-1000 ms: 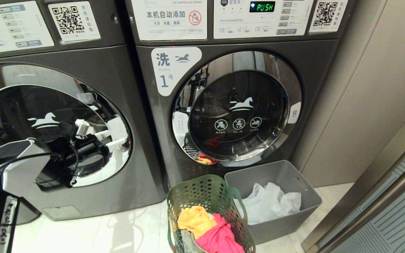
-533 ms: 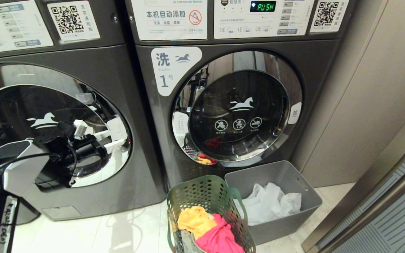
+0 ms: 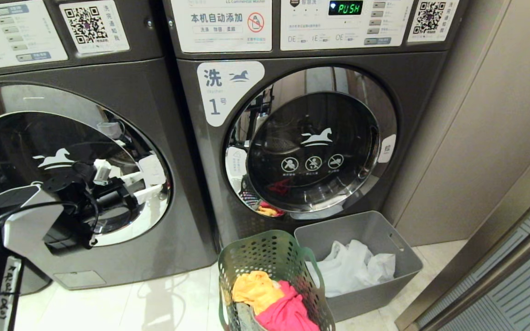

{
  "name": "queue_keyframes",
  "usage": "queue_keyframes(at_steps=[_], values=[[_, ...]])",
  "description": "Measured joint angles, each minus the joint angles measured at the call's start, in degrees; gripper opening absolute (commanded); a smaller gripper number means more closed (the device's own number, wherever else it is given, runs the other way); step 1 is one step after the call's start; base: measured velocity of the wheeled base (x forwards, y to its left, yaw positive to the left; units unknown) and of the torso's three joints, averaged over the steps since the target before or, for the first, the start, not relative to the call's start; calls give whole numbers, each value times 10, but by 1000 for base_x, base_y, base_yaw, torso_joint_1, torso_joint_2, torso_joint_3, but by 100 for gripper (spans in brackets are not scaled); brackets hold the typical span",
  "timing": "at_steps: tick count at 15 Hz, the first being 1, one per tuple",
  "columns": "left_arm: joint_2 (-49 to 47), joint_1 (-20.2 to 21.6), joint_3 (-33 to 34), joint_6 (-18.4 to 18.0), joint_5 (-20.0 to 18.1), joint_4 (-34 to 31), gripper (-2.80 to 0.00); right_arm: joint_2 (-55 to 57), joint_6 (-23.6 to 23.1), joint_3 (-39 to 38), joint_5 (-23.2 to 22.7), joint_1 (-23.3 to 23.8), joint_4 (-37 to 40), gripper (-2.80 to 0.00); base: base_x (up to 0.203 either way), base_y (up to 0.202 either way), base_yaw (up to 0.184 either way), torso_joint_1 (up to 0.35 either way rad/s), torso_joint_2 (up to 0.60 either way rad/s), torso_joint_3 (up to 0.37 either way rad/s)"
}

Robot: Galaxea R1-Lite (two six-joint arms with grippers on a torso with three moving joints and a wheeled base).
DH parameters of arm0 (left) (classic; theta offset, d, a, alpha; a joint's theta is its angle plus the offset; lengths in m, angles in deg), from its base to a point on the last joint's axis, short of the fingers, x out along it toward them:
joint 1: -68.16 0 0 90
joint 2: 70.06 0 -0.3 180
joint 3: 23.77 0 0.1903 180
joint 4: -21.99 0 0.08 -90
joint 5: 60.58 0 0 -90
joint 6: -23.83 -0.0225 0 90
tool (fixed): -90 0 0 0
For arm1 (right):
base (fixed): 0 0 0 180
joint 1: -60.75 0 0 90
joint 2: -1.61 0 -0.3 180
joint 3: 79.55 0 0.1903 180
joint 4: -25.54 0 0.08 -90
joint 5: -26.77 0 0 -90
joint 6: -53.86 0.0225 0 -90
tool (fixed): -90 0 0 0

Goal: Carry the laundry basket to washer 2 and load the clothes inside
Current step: Open the lid of the washing machine

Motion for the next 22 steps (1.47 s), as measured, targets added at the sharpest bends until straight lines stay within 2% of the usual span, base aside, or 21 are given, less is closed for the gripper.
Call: queue_keyframes(at_steps=[3,4,5,6,13,17,22], values=[[2,0,14,0,0,14,0,0,0,0,0,0,0,-280,0,0,0,0,0,0],[3,0,27,0,-13,24,0,0,0,0,0,0,0,-280,0,0,0,0,0,0],[4,6,41,0,-56,43,0,0,0,0,0,0,0,-280,0,0,0,0,0,0],[6,10,54,2,-59,51,0,0,0,0,0,0,0,-280,0,0,0,0,0,0],[14,9,61,26,-24,52,0,0,0,0,0,0,0,-280,0,0,0,0,0,0],[20,55,64,34,-33,52,0,0,0,0,0,0,0,-280,0,0,0,0,0,0],[40,132,73,35,-55,55,0,0,0,0,0,0,0,-280,0,0,0,0,0,0]])
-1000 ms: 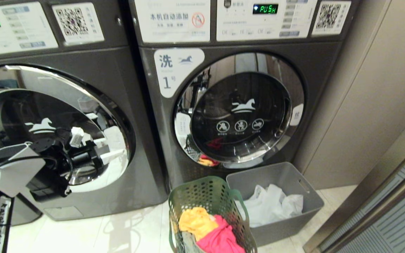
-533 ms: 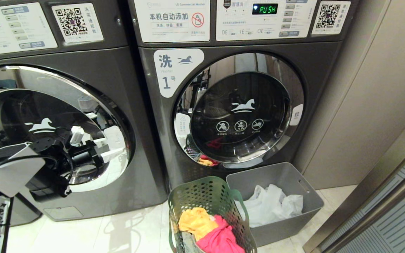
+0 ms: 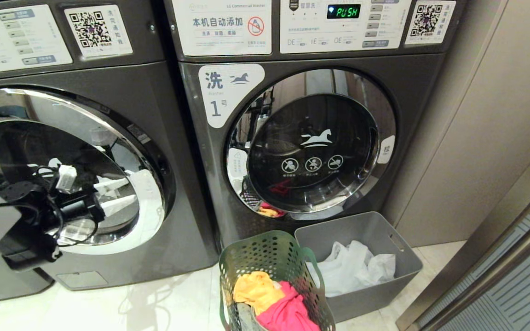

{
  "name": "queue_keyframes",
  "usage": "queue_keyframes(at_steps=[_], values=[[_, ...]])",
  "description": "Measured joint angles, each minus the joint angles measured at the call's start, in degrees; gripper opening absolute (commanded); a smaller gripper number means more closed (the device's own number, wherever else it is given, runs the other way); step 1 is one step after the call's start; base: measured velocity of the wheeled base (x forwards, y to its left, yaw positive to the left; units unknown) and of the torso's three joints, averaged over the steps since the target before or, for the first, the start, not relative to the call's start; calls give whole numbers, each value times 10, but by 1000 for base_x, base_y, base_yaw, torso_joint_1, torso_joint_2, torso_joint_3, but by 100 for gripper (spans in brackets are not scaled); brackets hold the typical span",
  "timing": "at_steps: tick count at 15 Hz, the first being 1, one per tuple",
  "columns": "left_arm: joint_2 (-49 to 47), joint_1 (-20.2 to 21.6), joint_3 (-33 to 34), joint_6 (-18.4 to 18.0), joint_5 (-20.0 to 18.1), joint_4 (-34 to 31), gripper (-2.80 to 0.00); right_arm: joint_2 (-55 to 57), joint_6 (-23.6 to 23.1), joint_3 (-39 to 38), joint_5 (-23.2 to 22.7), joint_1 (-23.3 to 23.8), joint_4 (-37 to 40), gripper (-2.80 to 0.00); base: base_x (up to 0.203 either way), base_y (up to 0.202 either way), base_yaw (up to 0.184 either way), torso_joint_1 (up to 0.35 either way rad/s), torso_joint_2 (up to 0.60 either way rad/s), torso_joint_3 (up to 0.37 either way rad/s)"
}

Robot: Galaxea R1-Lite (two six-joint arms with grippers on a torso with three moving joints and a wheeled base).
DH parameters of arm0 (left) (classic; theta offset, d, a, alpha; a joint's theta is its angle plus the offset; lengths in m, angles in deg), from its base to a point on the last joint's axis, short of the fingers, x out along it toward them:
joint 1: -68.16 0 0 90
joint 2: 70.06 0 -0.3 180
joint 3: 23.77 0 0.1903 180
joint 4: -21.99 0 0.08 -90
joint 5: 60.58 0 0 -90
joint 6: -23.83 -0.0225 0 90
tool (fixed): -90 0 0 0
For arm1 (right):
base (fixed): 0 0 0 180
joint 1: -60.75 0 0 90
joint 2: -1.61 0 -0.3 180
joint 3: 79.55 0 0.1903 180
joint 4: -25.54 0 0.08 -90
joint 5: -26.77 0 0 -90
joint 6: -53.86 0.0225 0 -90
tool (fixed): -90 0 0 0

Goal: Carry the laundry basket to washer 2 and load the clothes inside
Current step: Open the lid of the washing machine

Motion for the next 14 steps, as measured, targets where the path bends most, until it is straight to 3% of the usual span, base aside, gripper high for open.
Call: queue_keyframes(at_steps=[4,8,11,14], values=[[20,48,32,-4,-26,2,0,0,0,0,0,0,0,-280,0,0,0,0,0,0],[127,93,157,13,-20,5,0,0,0,0,0,0,0,-280,0,0,0,0,0,0],[291,171,270,72,18,0,0,0,0,0,0,-1,0,-280,0,0,0,0,0,0],[499,339,333,192,83,-17,0,0,0,0,0,0,0,-280,0,0,0,0,0,0]])
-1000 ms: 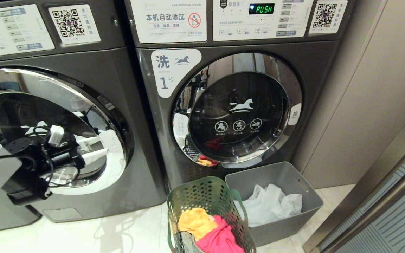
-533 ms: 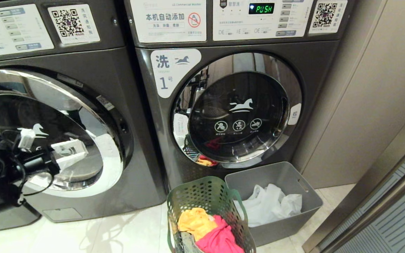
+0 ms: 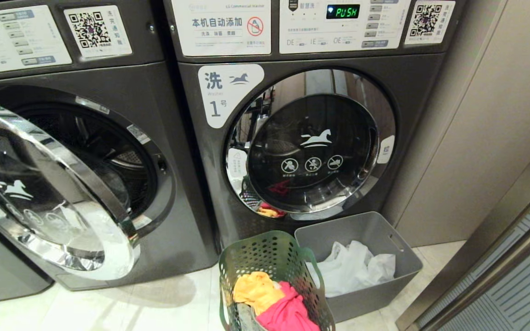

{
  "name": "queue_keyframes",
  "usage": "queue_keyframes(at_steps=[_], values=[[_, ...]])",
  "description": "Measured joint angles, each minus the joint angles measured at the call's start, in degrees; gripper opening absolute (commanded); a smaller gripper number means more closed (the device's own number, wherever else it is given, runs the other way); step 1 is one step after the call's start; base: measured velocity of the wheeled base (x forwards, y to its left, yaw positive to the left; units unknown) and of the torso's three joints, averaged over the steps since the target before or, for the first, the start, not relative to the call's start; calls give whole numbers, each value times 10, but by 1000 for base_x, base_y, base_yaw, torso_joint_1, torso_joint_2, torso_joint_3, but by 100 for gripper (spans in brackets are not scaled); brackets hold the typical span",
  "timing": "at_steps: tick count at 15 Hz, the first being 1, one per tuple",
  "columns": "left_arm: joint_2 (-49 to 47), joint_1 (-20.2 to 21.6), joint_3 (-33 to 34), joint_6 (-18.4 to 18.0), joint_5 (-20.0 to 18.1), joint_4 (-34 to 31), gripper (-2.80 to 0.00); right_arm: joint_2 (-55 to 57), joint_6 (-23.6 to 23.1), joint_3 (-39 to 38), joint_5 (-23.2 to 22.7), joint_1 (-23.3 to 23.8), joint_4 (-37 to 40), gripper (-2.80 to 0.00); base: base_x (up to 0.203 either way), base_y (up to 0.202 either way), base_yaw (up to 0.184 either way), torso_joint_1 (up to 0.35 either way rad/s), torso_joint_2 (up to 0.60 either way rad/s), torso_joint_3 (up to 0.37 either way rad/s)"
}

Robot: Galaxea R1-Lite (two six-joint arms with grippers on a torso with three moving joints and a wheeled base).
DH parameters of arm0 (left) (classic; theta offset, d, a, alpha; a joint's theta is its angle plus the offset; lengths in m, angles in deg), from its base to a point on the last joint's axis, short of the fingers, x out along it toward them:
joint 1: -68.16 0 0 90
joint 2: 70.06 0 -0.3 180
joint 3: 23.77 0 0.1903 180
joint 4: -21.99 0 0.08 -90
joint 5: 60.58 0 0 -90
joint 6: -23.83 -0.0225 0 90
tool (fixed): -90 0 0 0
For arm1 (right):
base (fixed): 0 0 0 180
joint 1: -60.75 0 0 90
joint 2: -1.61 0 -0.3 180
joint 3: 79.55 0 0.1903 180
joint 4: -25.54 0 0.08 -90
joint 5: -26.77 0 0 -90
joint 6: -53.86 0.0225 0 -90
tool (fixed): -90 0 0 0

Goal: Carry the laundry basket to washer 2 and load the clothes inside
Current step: Open the lid of the washing machine

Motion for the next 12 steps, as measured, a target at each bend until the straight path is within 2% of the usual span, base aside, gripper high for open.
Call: queue_keyframes(at_steps=[1,3,5,6,7,9,12], values=[[74,54,8,56,36,-4,0,0,0,0,0,0,0,-280,0,0,0,0,0,0],[207,131,8,184,126,-13,0,0,0,0,0,0,0,-280,0,0,0,0,0,0],[298,160,1,285,191,-21,0,0,0,0,0,0,0,-280,0,0,0,0,0,0],[324,160,-3,311,205,-31,0,0,0,0,0,0,0,-280,0,0,0,0,0,0],[332,149,-8,311,216,-50,0,0,0,0,0,0,0,-280,0,0,0,0,0,0],[323,95,-35,263,256,-133,0,0,0,0,0,0,0,-280,0,0,0,0,0,0],[293,-33,-91,137,339,-319,0,0,0,0,0,0,0,-280,0,0,0,0,0,0]])
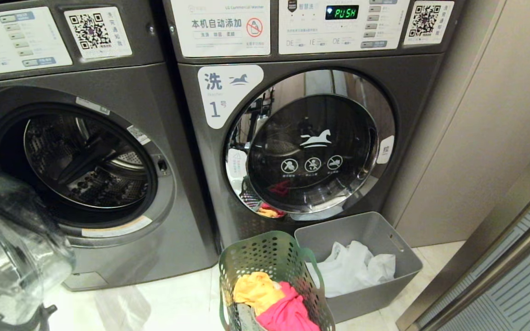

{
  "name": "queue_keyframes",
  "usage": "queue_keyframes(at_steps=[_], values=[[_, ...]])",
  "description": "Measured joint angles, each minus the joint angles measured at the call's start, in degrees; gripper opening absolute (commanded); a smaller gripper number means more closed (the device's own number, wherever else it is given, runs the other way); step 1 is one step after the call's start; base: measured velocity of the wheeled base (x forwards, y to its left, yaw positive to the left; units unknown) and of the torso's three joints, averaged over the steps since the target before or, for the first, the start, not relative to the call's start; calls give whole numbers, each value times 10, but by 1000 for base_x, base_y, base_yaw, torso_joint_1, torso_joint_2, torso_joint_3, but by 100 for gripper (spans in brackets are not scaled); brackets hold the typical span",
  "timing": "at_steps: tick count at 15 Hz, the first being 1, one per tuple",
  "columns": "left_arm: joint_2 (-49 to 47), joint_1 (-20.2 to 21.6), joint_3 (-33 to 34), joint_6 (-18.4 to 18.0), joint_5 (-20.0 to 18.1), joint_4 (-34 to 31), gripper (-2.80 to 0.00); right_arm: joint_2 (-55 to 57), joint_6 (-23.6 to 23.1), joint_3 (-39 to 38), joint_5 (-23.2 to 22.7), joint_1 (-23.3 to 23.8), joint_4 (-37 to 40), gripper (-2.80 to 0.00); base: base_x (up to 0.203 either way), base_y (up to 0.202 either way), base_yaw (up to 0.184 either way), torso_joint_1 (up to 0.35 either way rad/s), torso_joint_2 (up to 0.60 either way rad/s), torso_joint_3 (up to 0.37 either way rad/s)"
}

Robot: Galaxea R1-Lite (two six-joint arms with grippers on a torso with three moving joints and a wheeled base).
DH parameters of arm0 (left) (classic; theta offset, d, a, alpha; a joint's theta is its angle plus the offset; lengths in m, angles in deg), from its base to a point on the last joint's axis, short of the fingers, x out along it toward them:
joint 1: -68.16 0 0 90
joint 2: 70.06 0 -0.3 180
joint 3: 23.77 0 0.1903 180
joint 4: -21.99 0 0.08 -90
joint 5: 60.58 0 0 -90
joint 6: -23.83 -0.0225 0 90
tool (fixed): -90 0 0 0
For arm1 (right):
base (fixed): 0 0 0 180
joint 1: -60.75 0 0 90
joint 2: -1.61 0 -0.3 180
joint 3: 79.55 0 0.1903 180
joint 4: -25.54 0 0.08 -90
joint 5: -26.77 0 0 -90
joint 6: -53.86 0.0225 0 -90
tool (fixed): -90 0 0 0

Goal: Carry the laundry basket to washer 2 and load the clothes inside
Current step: Open the lid of the washing machine

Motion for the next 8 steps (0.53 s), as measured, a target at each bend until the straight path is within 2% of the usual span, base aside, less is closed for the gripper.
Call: queue_keyframes(at_steps=[2,3,4,7,8], values=[[-21,-88,-11,-90,68,-102,0,0,0,0,0,0,0,-280,0,0,0,0,0,0],[-33,-122,-12,-123,109,-139,-280,0,0,0,0,0,0,-280,0,0,0,0,0,0],[-45,-143,-6,-147,145,-160,-280,0,0,0,0,0,0,-280,0,0,0,0,0,0],[-82,-167,6,-162,180,-167,-280,0,0,0,0,0,0,-280,0,0,0,0,0,0],[-95,-174,8,-168,205,-173,-280,0,0,0,0,0,0,-280,0,0,0,0,0,0]])
